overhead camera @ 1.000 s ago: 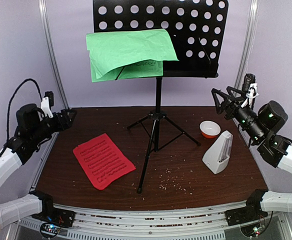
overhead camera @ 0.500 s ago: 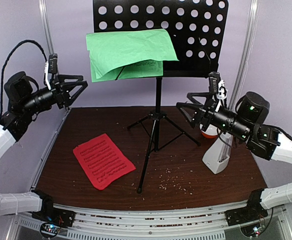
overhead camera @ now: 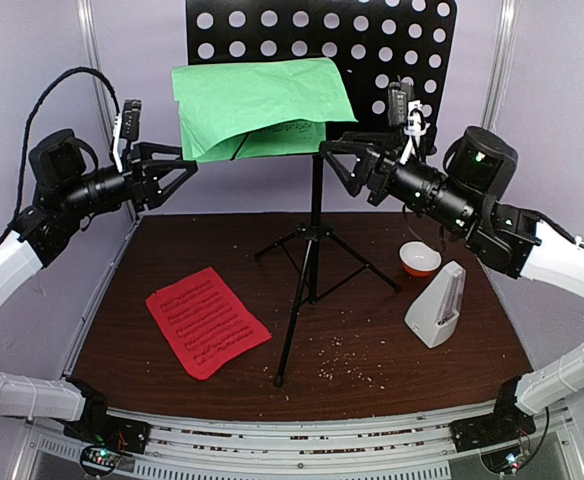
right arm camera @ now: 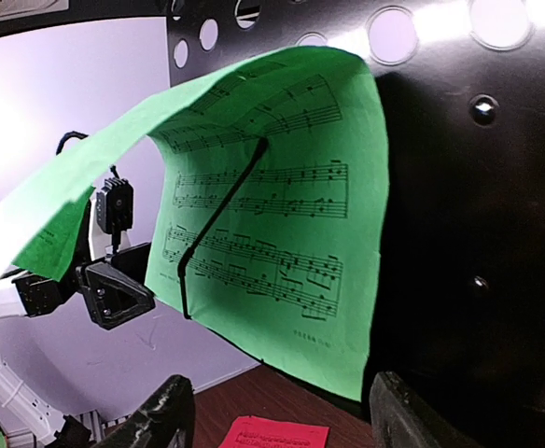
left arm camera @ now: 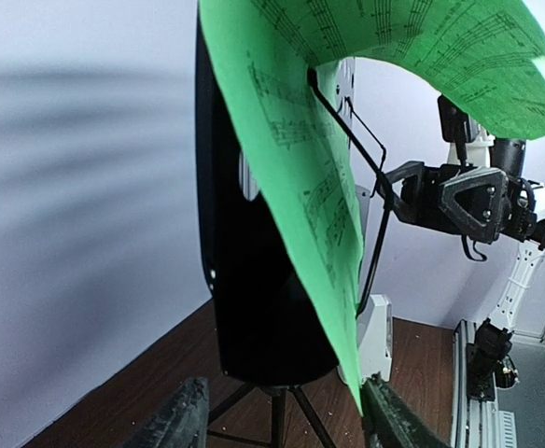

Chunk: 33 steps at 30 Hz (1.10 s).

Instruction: Pack up the instrument practice props

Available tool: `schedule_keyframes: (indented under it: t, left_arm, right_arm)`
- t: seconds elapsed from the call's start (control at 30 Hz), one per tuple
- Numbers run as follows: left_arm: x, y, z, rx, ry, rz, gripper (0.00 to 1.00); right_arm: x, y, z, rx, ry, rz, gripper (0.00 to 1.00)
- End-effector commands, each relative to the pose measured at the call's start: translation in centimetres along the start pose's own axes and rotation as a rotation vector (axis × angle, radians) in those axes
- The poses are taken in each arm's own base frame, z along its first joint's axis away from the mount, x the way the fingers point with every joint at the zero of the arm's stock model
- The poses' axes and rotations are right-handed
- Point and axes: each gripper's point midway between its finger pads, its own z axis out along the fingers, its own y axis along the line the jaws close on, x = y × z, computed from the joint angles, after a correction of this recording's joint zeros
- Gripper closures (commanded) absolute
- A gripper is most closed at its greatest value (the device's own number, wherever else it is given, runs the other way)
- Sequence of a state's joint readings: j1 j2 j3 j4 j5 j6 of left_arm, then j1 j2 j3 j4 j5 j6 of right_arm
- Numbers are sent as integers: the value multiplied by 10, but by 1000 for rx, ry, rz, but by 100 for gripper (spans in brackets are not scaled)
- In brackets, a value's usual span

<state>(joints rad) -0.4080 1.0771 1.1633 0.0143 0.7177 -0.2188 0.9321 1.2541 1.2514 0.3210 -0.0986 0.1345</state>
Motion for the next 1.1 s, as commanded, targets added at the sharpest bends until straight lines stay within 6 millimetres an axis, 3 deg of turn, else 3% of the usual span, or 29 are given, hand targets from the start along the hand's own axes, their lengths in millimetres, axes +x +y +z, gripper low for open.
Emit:
schedule_keyframes:
  t: [0.0,0.2,0.4,0.6,0.8,1.07]
  left_arm:
    - [-32,-2,4,15,-79,38,44]
    - [-41,1,5,2,-93,48,56]
    - [-43,2,5,-11,-96,48,60]
    - [-38,2,6,-5,-87,41,61]
    - [-33,1,6,3,-78,36,69]
    - [-32,-1,2,0,-78,36,64]
  right_arm:
    - [-9,22,19,-93,-3,61,35]
    - [-16,35,47,-117,3,62,41]
    - [-26,38,68,-107,-1,92,43]
    - [-37,32,84,-64,-26,177,42]
    - [-49,26,97,-25,-53,267,42]
    - [-58,30,106,-49,-77,346,41]
